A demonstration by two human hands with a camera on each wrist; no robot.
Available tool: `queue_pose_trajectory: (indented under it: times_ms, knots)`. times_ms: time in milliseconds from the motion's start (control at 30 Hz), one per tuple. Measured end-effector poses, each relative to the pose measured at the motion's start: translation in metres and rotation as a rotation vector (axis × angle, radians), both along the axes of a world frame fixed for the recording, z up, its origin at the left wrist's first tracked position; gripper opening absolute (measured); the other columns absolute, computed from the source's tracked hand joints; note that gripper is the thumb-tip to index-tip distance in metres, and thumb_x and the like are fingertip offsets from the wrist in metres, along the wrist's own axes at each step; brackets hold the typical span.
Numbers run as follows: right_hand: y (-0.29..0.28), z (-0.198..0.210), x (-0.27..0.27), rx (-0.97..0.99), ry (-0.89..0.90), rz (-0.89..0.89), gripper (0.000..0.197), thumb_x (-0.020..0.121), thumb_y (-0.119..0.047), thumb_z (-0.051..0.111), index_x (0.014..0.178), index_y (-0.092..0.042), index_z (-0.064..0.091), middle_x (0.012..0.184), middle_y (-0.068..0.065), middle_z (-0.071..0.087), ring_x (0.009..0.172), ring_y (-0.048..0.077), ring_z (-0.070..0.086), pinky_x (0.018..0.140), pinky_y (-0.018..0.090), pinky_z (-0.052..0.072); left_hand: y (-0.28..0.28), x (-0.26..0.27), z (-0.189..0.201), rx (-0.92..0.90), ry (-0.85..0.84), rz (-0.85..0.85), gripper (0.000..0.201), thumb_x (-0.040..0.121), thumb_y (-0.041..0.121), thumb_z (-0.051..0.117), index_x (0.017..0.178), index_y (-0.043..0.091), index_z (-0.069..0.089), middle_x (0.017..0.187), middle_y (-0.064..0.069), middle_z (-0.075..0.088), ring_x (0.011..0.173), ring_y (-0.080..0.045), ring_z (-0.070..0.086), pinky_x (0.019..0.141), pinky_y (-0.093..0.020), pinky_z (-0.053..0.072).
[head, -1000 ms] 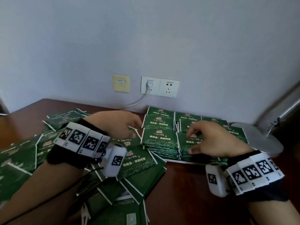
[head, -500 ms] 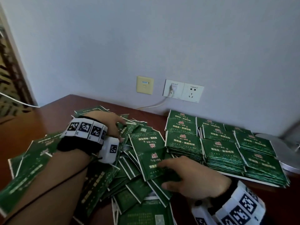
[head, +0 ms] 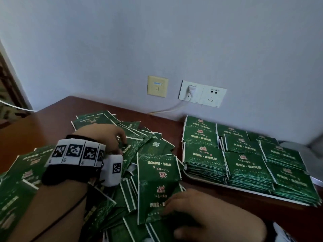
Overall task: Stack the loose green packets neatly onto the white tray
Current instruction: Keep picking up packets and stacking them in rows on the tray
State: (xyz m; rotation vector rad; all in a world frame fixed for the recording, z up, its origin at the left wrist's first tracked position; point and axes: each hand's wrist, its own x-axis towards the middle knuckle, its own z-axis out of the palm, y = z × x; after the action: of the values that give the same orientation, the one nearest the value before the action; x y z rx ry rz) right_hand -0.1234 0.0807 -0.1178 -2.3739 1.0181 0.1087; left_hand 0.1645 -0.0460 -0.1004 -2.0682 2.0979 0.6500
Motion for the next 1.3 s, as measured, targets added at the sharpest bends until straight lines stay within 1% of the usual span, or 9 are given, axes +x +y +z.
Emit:
queue_pose_trajectory:
  times_ms: [67, 267, 433, 633, 767, 933, 1067, 1167, 1300]
  knots:
    - [0.000, 0.000, -0.002, -0.068, -0.074, -0.076, 0.034, 0.089, -0.044, 0.067, 0.122, -0.037, 0.058, 0.121, -0.022, 0.052, 0.113, -0.009, 0.045, 0.100, 0.016, 0.038, 0.001, -0.004, -0.003, -0.018, -0.034, 0.002, 0.051, 0.072, 0.033, 0.085, 0.114, 0.042, 0.058, 0.116, 0.008, 0.066, 0.100, -0.015, 0.063, 0.088, -0.031, 0.052]
    - [-0.003, -0.008, -0.006, -0.150, -0.070, -0.337, 0.045, 0.079, -0.055, 0.073, 0.111, -0.035, 0.048, 0.108, -0.015, 0.047, 0.094, 0.003, 0.048, 0.082, 0.026, 0.043, 0.010, -0.021, 0.000, -0.029, -0.051, -0.072, 0.078, 0.082, 0.014, 0.069, 0.147, 0.041, 0.036, 0.142, -0.007, 0.053, 0.118, -0.025, 0.057, 0.091, -0.035, 0.051]
    - [-0.005, -0.015, -0.006, -0.037, -0.012, -0.389, 0.055, 0.076, -0.059, 0.074, 0.114, -0.034, 0.044, 0.103, -0.012, 0.054, 0.089, 0.009, 0.055, 0.080, 0.034, 0.049, 0.017, -0.022, 0.000, -0.108, -0.056, -0.050, 0.053, 0.075, 0.013, 0.075, 0.115, 0.041, 0.054, 0.130, -0.006, 0.047, 0.105, -0.027, 0.060, 0.081, -0.031, 0.052]
    - [-0.011, -0.021, -0.002, 0.028, -0.129, -0.439, 0.046, 0.081, -0.050, 0.074, 0.114, -0.035, 0.046, 0.102, -0.017, 0.053, 0.083, -0.003, 0.052, 0.066, 0.016, 0.042, 0.012, -0.023, -0.010, -0.158, 0.009, -0.043, 0.047, 0.073, 0.020, 0.085, 0.108, 0.030, 0.056, 0.117, 0.004, 0.057, 0.100, -0.022, 0.058, 0.076, -0.030, 0.045]
    - [-0.014, -0.021, 0.004, 0.027, -0.233, -0.511, 0.039, 0.084, -0.042, 0.073, 0.114, -0.037, 0.050, 0.106, -0.021, 0.049, 0.086, -0.012, 0.050, 0.066, 0.007, 0.042, 0.011, -0.015, -0.011, -0.148, 0.092, -0.040, 0.050, 0.070, 0.022, 0.089, 0.111, 0.026, 0.061, 0.110, 0.005, 0.065, 0.098, -0.021, 0.063, 0.086, -0.034, 0.052]
    - [-0.013, -0.021, 0.008, 0.019, -0.367, -0.540, 0.043, 0.078, -0.034, 0.082, 0.109, -0.037, 0.054, 0.096, -0.017, 0.058, 0.085, -0.004, 0.057, 0.072, 0.016, 0.046, 0.014, -0.017, -0.008, -0.151, 0.077, -0.082, 0.036, 0.066, 0.028, 0.090, 0.092, 0.023, 0.067, 0.093, 0.004, 0.071, 0.089, -0.022, 0.068, 0.085, -0.043, 0.057]
    - [-0.015, -0.027, 0.009, -0.038, -0.382, -0.552, 0.051, 0.069, -0.023, 0.089, 0.106, -0.035, 0.056, 0.091, -0.012, 0.057, 0.077, 0.005, 0.054, 0.073, 0.029, 0.049, 0.026, -0.021, 0.007, -0.225, 0.102, -0.122, 0.028, 0.065, 0.027, 0.091, 0.080, 0.017, 0.070, 0.077, -0.001, 0.072, 0.074, -0.019, 0.069, 0.071, -0.035, 0.056]
    - [-0.010, -0.028, 0.013, -0.014, -0.411, -0.526, 0.044, 0.071, -0.003, 0.083, 0.098, -0.028, 0.059, 0.084, -0.008, 0.057, 0.072, 0.009, 0.054, 0.074, 0.039, 0.051, 0.036, -0.021, 0.023, -0.344, 0.215, -0.095, 0.028, 0.068, 0.024, 0.090, 0.083, 0.013, 0.070, 0.079, -0.005, 0.073, 0.076, -0.020, 0.069, 0.074, -0.033, 0.054]
    - [-0.003, -0.020, 0.010, -0.055, -0.495, -0.520, 0.037, 0.078, 0.010, 0.069, 0.083, -0.025, 0.062, 0.070, -0.010, 0.053, 0.060, 0.004, 0.048, 0.064, 0.029, 0.043, 0.049, -0.013, 0.044, -0.621, 0.423, -0.027, 0.023, 0.070, 0.032, 0.088, 0.081, 0.018, 0.074, 0.077, 0.003, 0.073, 0.076, -0.011, 0.069, 0.069, -0.024, 0.051]
